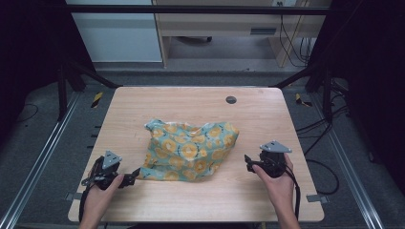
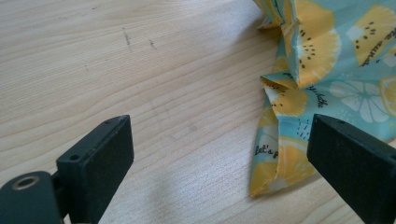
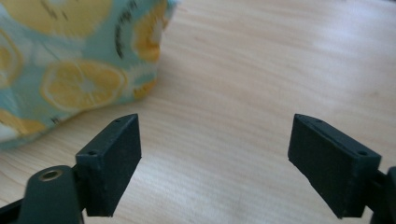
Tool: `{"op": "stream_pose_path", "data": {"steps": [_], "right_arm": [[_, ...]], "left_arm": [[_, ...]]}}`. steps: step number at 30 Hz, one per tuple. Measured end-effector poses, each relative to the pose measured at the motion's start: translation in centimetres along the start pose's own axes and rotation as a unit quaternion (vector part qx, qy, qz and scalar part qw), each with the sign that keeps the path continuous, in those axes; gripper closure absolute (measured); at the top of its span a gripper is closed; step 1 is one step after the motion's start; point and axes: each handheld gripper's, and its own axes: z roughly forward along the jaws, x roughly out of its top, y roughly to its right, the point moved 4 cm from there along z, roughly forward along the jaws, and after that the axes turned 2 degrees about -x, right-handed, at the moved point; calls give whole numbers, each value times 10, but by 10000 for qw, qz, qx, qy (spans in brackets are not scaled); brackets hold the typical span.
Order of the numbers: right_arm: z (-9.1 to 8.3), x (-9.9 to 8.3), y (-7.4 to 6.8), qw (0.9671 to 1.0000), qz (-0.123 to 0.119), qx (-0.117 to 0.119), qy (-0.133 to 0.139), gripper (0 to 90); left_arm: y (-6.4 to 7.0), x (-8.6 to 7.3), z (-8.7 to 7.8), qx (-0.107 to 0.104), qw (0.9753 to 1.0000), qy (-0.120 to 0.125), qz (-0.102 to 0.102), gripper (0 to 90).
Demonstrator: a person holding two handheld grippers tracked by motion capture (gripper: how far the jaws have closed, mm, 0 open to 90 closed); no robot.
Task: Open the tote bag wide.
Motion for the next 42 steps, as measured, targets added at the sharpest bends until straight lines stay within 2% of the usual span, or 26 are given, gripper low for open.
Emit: {"op": "stream_pose_path", "data": {"steps": [1, 3, 4, 5, 7, 12, 14, 17, 20, 21, 22, 26, 27, 29, 34, 38, 42], "right_arm": [[0, 0, 0, 10000, 0, 0, 0, 179], [-5, 17, 0, 9999, -151, 1, 36, 193], [-5, 17, 0, 9999, -151, 1, 36, 193], [-8, 30, 3, 9996, -274, -38, 25, 197], [-9, 41, 5, 9995, -323, -26, -4, 196], [-8, 63, 10, 9995, -272, 135, -109, 208], [-9, 79, 8, 9991, -331, 242, -112, 217], [-9, 90, 5, 9988, -362, 308, -138, 225], [-6, 106, -3, 9979, -386, 514, -116, 227], [-3, 113, -7, 9975, -314, 616, -124, 231], [-3, 113, -7, 9975, -314, 616, -124, 231], [10, 132, -18, 9971, -274, 696, -167, 215], [10, 132, -18, 9971, -274, 696, -167, 215], [19, 142, -26, 9966, -237, 758, -214, 201], [41, 152, -39, 9955, -166, 832, -422, 185], [56, 153, -47, 9941, -55, 901, -601, 186], [64, 151, -52, 9925, -58, 948, -772, 183]], "left_arm": [[0, 0, 0, 21, 10000, -11, 48, 69], [0, 0, -1, 59, 9999, -11, 101, 69], [0, 0, -1, 59, 9999, -11, 101, 69], [0, 1, -1, 51, 9999, -6, 96, 69], [-1, 2, -1, 58, 10000, 8, 78, 69], [-2, 1, -1, 116, 9999, -6, 119, 69], [-2, 2, -1, 126, 9998, -16, 160, 69], [-1, 2, 0, 136, 9997, -22, 197, 69], [-1, 4, 0, 155, 9996, -9, 242, 69], [0, 4, 0, 161, 9995, 4, 258, 69], [0, 4, 0, 161, 9995, 4, 258, 69], [0, 4, 0, 185, 9994, 4, 306, 69], [0, 4, 0, 176, 9994, 7, 304, 69], [-1, 4, -1, 164, 9994, 9, 320, 69], [-4, 5, -2, 206, 9993, 75, 315, 69], [-6, 5, -2, 216, 9993, 66, 292, 69], [-8, 6, -2, 207, 9994, 82, 258, 69]]}}
